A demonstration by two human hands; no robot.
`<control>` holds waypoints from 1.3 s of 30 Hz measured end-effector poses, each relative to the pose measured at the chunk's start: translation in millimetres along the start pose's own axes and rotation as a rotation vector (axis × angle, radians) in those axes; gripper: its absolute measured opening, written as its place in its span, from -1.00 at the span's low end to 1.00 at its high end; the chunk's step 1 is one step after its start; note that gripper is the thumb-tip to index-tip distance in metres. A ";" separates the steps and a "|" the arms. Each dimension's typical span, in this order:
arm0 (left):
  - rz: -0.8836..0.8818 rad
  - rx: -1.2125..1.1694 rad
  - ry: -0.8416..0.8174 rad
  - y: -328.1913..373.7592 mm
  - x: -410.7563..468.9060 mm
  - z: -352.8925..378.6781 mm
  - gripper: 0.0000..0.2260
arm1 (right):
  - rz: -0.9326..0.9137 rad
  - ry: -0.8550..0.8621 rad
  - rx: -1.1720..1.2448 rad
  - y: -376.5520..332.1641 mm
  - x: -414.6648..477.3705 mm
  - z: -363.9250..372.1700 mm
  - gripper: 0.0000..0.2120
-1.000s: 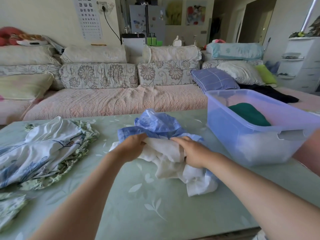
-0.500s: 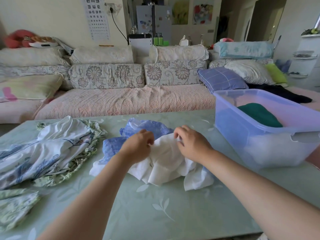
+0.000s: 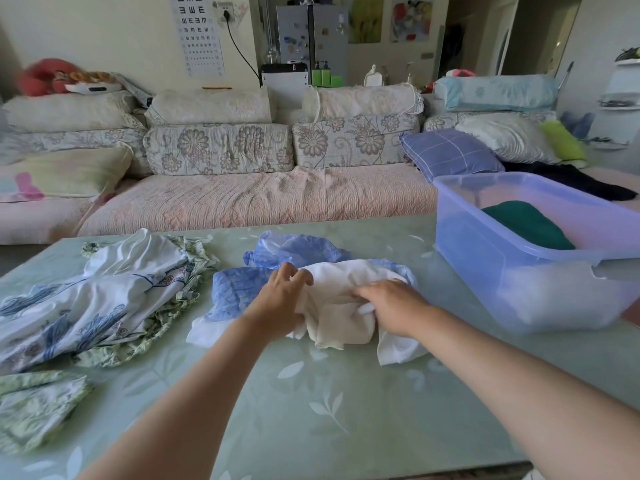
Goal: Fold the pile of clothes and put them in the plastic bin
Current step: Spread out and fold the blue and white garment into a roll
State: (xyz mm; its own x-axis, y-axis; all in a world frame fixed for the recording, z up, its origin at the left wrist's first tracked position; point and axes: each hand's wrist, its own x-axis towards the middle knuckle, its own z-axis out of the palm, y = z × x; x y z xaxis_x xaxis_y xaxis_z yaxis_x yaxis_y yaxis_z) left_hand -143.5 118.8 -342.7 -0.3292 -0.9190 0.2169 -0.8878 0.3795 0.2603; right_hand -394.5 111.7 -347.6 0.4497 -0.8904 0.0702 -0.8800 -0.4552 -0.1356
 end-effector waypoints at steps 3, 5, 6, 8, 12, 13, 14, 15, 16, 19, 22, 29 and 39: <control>0.041 -0.092 0.034 -4.9 2.3 -9.1 -0.72 | 0.069 0.074 0.081 -1.2 1.0 -7.1 -0.69; 0.021 -0.155 0.045 -8.6 0.6 -16.2 -0.75 | 0.091 0.172 0.157 -1.7 0.6 -15.8 -0.69; -0.001 -0.169 0.067 -9.8 -0.4 -21.2 -0.71 | 0.083 0.221 0.187 -2.1 -0.1 -20.2 -0.70; -0.041 -0.181 0.145 -9.8 -3.1 -33.5 -0.63 | 0.085 0.279 0.235 -1.4 -2.3 -27.6 -0.79; -0.137 -0.021 0.288 -16.4 -8.9 -52.4 -0.61 | 0.118 0.337 0.369 -2.3 -7.0 -41.2 -0.80; -0.184 0.077 0.249 -20.3 -11.8 -57.8 -0.64 | 0.137 0.334 0.436 -3.4 -7.1 -43.6 -0.79; -0.227 0.157 0.155 -23.1 -14.7 -63.2 -0.67 | 0.149 0.328 0.528 -7.1 -8.5 -47.5 -0.79; -0.261 0.217 -0.023 -25.7 -18.0 -66.6 -0.70 | 0.171 0.291 0.646 -10.8 -9.5 -51.2 -0.77; -0.269 0.272 -0.230 -25.9 -19.9 -69.3 -0.73 | 0.186 0.228 0.727 -15.2 -9.5 -53.1 -0.72; -0.165 0.345 -0.488 -14.4 -26.5 -66.3 -0.77 | 0.188 -0.155 0.615 -33.8 -14.8 -55.7 -0.66; -0.065 0.076 -0.253 2.1 -34.4 -48.7 -0.60 | 0.101 -0.388 0.457 -45.2 -18.7 -42.4 -0.87; -0.025 0.075 -0.285 4.8 -49.7 -21.2 -0.52 | 0.170 -0.675 0.322 -50.6 -32.5 -43.2 -0.89; -0.333 -0.094 -0.530 24.2 -63.6 -79.0 -0.72 | 0.151 -0.225 0.476 -65.8 -25.5 -43.3 -0.76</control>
State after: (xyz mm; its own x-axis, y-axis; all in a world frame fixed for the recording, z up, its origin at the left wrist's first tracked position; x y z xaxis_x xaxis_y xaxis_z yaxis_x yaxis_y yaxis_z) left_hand -118.6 194.9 -275.9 -0.1761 -0.9084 -0.3791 -0.9460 0.0497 0.3204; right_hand -354.7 164.4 -297.8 0.3911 -0.9003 -0.1912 -0.7947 -0.2255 -0.5636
